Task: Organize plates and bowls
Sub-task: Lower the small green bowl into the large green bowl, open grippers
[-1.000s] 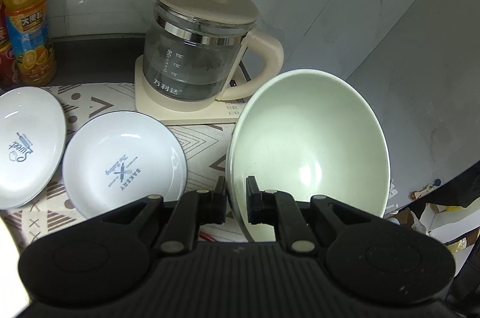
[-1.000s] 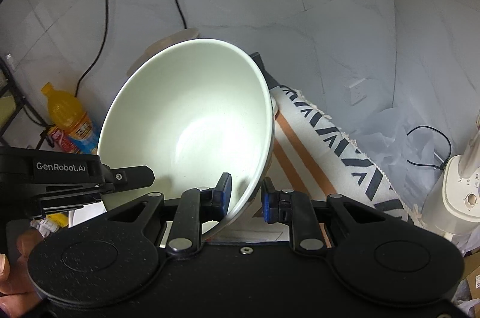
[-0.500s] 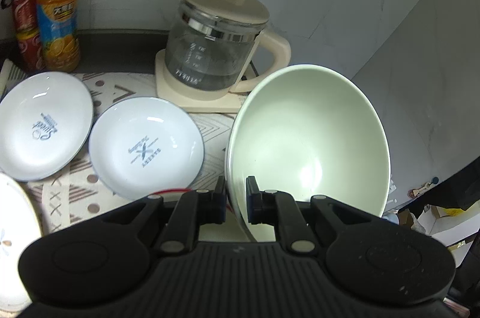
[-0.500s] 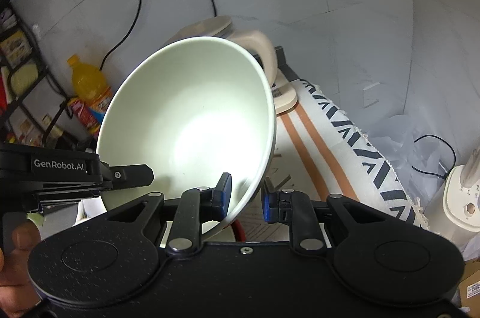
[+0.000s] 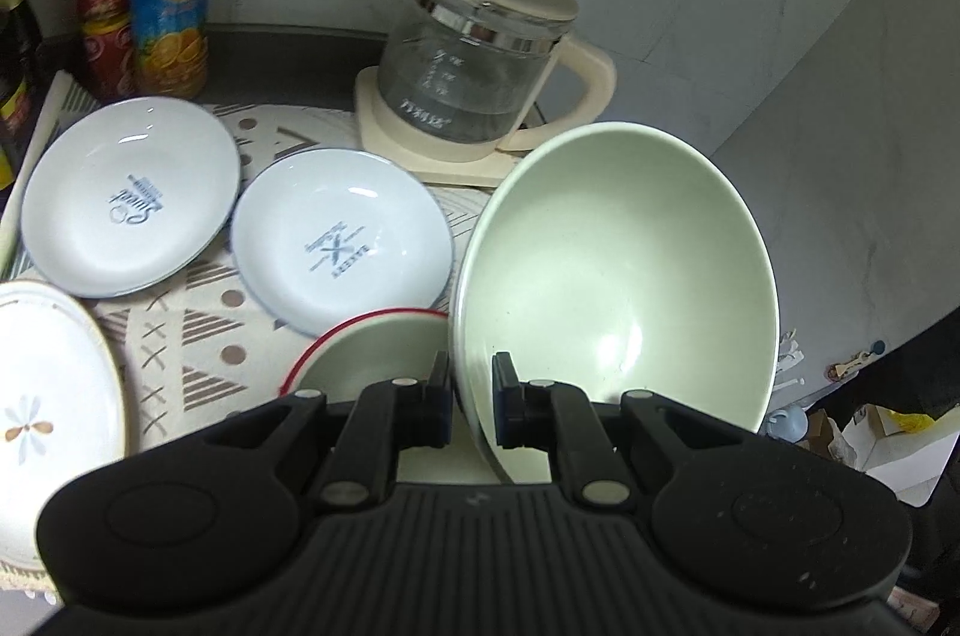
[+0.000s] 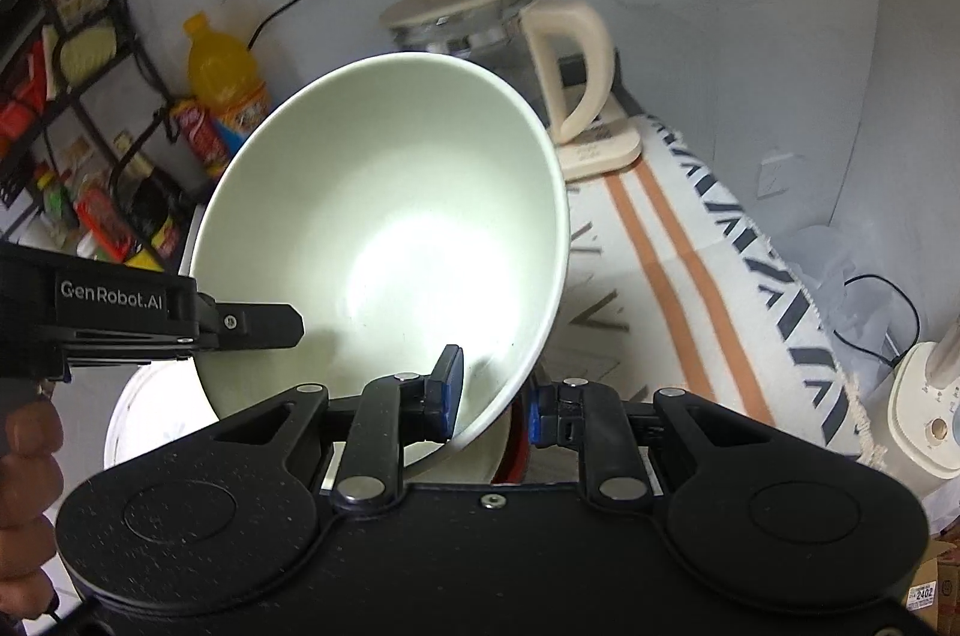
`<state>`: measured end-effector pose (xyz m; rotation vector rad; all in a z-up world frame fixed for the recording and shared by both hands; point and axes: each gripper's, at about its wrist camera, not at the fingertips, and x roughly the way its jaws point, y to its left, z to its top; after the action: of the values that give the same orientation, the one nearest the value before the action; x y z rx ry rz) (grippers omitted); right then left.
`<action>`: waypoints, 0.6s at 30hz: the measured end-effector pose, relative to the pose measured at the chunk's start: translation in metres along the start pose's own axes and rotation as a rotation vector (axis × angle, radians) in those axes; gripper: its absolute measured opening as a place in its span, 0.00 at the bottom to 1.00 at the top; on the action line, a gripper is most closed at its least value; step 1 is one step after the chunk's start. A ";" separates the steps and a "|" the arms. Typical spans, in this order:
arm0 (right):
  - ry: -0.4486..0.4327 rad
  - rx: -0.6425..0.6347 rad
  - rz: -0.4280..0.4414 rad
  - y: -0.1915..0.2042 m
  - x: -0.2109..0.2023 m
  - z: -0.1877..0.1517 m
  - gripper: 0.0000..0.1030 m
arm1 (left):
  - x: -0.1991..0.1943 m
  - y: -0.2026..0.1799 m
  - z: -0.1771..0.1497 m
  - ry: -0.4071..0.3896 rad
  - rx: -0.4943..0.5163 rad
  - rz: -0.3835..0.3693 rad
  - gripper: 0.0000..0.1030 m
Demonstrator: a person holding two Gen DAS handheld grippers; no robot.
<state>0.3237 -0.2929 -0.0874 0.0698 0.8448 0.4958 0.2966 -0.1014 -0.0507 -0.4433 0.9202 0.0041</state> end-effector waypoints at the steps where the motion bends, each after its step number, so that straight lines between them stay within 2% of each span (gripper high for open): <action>1: 0.007 -0.002 0.001 0.001 0.001 -0.002 0.20 | 0.000 0.003 -0.002 0.005 -0.004 0.003 0.10; 18: 0.089 -0.022 -0.021 0.013 0.016 -0.025 0.20 | 0.010 0.038 -0.041 0.114 -0.100 0.031 0.11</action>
<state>0.3089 -0.2775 -0.1119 0.0185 0.9259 0.4911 0.2639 -0.0843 -0.0937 -0.5259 1.0419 0.0534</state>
